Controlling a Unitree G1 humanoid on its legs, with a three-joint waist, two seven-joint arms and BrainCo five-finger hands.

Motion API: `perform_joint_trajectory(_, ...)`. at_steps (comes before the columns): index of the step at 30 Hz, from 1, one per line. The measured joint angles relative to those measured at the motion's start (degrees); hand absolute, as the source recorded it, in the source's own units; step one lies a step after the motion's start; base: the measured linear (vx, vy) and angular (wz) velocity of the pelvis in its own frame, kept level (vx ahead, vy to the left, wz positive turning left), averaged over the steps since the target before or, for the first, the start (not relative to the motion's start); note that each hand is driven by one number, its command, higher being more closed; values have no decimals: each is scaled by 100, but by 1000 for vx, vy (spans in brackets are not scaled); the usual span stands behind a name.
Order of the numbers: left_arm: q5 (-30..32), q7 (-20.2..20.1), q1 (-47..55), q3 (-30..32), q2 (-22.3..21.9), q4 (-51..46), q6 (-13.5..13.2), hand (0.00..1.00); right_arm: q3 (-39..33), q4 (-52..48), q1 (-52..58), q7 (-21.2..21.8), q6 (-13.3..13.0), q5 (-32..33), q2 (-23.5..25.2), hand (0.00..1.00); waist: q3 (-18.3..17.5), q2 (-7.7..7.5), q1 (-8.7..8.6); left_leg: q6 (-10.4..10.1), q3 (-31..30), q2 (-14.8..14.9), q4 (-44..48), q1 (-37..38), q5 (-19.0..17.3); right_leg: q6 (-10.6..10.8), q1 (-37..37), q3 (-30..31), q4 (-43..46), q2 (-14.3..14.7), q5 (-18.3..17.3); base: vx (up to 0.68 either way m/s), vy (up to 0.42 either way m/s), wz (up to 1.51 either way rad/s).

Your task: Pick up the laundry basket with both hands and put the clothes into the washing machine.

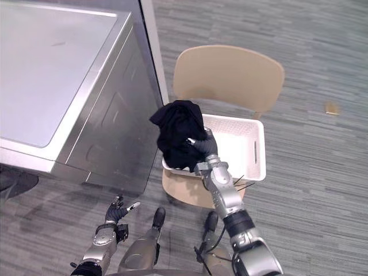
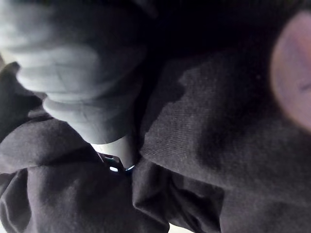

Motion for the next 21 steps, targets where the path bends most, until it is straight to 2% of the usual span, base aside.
perform_joint_trajectory(1,0,-2,0,-5,-2,1,0,0,-47,-123,87,11,-41,0,21,100,-1,0,-79,13,-74,4,85,-16,-25,35,-7,161,265,-3,-171,-47,-74,101)
perform_joint_trajectory(2,4,-1,-47,-7,10,2,-8,0,-154,-363,301,8,-175,-6,74,100,-17,-22,-209,20,-360,-17,221,-76,-42,40,-116,640,1190,-33,-817,-14,-102,145)
perform_joint_trajectory(3,10,3,-65,0,54,-19,-23,0,-260,-508,423,-15,-262,-52,113,100,-70,-103,-250,4,-632,-71,323,-121,-31,63,-271,851,2219,-95,-1376,44,-211,154)
perform_joint_trajectory(5,17,11,-28,7,119,-50,-11,0,-321,-591,482,-115,-382,-218,163,100,-191,-298,-207,-160,-941,-227,606,-406,-47,320,-286,1157,2854,-158,-1969,-16,-346,113)
perform_joint_trajectory(7,39,47,76,43,64,-257,-4,0,-283,-586,434,-173,-394,-472,222,100,-240,-238,-27,-301,-1047,-176,675,-591,-17,57,-161,1179,2426,-25,-2310,-165,-313,39)
perform_joint_trajectory(8,48,88,270,3,-152,-558,-11,0,-220,-577,422,-249,-394,-632,143,100,-235,51,112,-306,-1085,62,657,-703,-8,23,-188,1061,2265,193,-2277,-237,-211,-7)
perform_joint_trajectory(9,43,135,466,-72,-302,-839,-28,0,-201,-576,463,-343,-393,-740,100,100,-251,153,181,-296,-1122,145,629,-785,-11,-26,-337,943,2444,241,-2286,-243,-185,5)
perform_joint_trajectory(10,41,143,559,-131,-365,-983,-26,0,-211,-576,484,-385,-393,-762,90,100,-263,189,186,-266,-1137,168,579,-822,-20,-90,-429,865,2592,241,-2322,-231,-157,48)
perform_joint_trajectory(11,40,152,647,-325,-485,-1242,-19,0,-245,-571,479,-463,-394,-807,-21,100,-222,331,133,-108,-1145,236,389,-854,-60,-167,-484,670,2688,280,-2352,-191,-134,60)
perform_joint_trajectory(12,37,147,695,-449,-521,-1384,-17,0,-248,-552,469,-513,-394,-849,-101,100,-212,410,128,-12,-1121,346,224,-835,-157,-225,-469,557,2655,367,-2316,-223,-164,77)
perform_joint_trajectory(13,37,126,783,-666,-552,-1737,-27,0,-271,-432,425,-614,-377,-1024,-176,100,-218,425,137,172,-622,500,4,-831,-574,-449,-449,404,2348,294,-2099,-182,-106,62)
perform_joint_trajectory(14,40,120,785,-784,-581,-1948,-34,0,-315,-322,367,-624,-373,-1173,-265,100,-191,380,146,75,-79,436,81,-884,-454,-471,-400,301,2126,165,-1912,-143,-97,63)
perform_joint_trajectory(15,46,116,768,-855,-578,-2041,-40,0,-346,-292,369,-625,-351,-1231,-294,100,-185,364,121,-5,130,347,239,-923,-380,-446,-392,233,2047,54,-1818,-118,-73,74)
perform_joint_trajectory(16,65,109,809,-929,-575,-2376,-81,0,-419,-229,369,-650,-309,-1302,-364,100,-204,351,10,-36,514,124,871,-941,-352,-426,-361,93,1889,-183,-1669,-97,-61,73)
perform_joint_trajectory(17,109,114,830,-933,-563,-2674,-138,0,-445,-178,358,-650,-286,-1415,-414,100,-202,346,-49,-17,769,69,1317,-844,-371,-396,-304,3,1714,-270,-1545,-92,-32,68)
perform_joint_trajectory(18,115,116,826,-934,-544,-2827,-163,0,-438,-129,344,-649,-277,-1453,-440,100,-218,372,-82,-28,885,83,1470,-752,-382,-371,-256,-49,1610,-283,-1484,-45,36,44)
perform_joint_trajectory(19,174,122,776,-959,-480,-3050,-301,0,-427,-43,329,-645,-201,-1577,-474,100,-286,480,-90,-43,1018,134,1429,-309,-465,-315,-138,-114,1392,-283,-1373,-18,40,36)
perform_joint_trajectory(21,351,141,521,-1072,-390,-3204,-413,0,-357,89,275,-600,-170,-1668,-512,100,-344,563,-105,-91,958,206,669,89,-421,-186,105,-298,960,-180,-1135,-20,91,35)
